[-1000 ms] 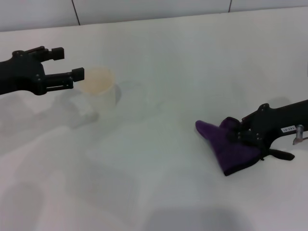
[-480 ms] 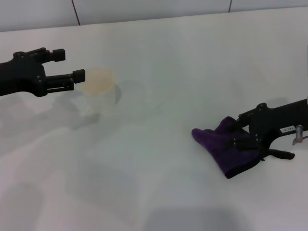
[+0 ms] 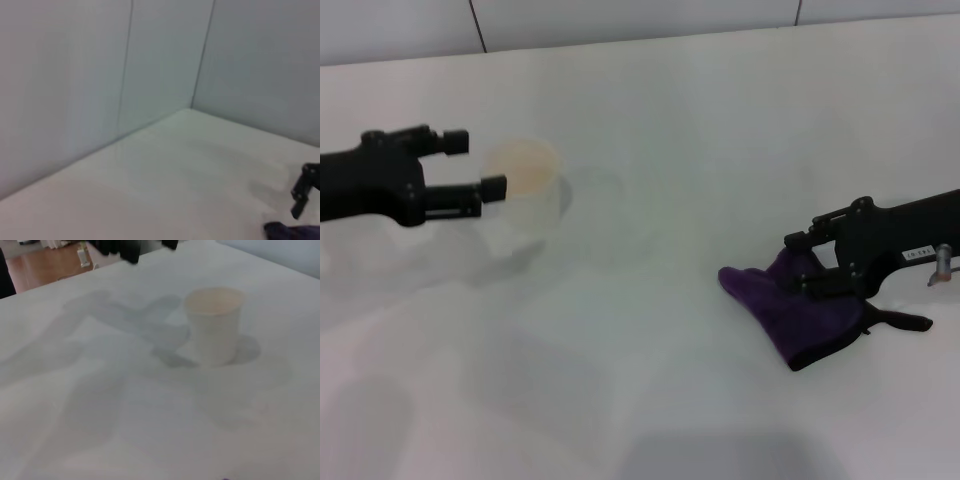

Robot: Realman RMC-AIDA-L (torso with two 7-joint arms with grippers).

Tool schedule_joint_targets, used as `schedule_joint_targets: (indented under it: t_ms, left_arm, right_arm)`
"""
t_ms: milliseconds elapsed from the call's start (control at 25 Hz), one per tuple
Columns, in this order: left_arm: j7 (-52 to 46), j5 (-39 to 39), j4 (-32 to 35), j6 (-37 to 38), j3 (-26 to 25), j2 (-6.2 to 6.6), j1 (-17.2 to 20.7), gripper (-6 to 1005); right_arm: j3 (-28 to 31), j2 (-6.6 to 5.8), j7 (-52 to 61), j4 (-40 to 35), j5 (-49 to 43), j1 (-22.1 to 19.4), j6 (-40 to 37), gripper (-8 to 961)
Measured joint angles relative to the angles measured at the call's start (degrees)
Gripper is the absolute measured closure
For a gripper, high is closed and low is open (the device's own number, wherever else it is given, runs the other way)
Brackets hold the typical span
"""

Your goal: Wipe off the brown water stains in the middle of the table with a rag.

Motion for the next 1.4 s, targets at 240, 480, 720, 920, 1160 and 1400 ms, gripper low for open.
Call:
schedule_joint_targets:
  t_ms: [240,480,720,920,1160,1400]
  left_arm:
    - [-0.6,2.5,-0.9,2.0,0.0,0.02,-0.1,138]
    - [-0.8,2.8,-3.5,4.7,0.0,0.13,-0.1,138]
    - [-1.3,4.3,-4.1,5.1,0.0,0.10,-0.2,138]
    - [-1.4,4.7,-4.1,5.2,0.0,0.08,-0.3,138]
    - [-1.4,4.9,-4.1,5.6,0.0,0.00,-0.2,138]
    - [-1.5,4.7,-4.2,5.7,0.0,0.00,-0.2,138]
  right_arm:
    - [0.3,0.06,0.0,-0.3,0.0,0.4,0.2,426]
    - [0.5,0.15,-0.6,-0.5,0.0,0.9,0.1,429]
    - [0.5,0.18,-1.4,-0.4,0.1,1.0,0.0,429]
    - [0.5,0.25,-2.2,-0.4,0.1,0.9,-0.1,428]
    - [1.3,0.15,-3.3,-0.5,0.1,0.8,-0.2,417]
    - [2.4,0.11,-3.4,-0.5,0.1,0.7,-0.3,398]
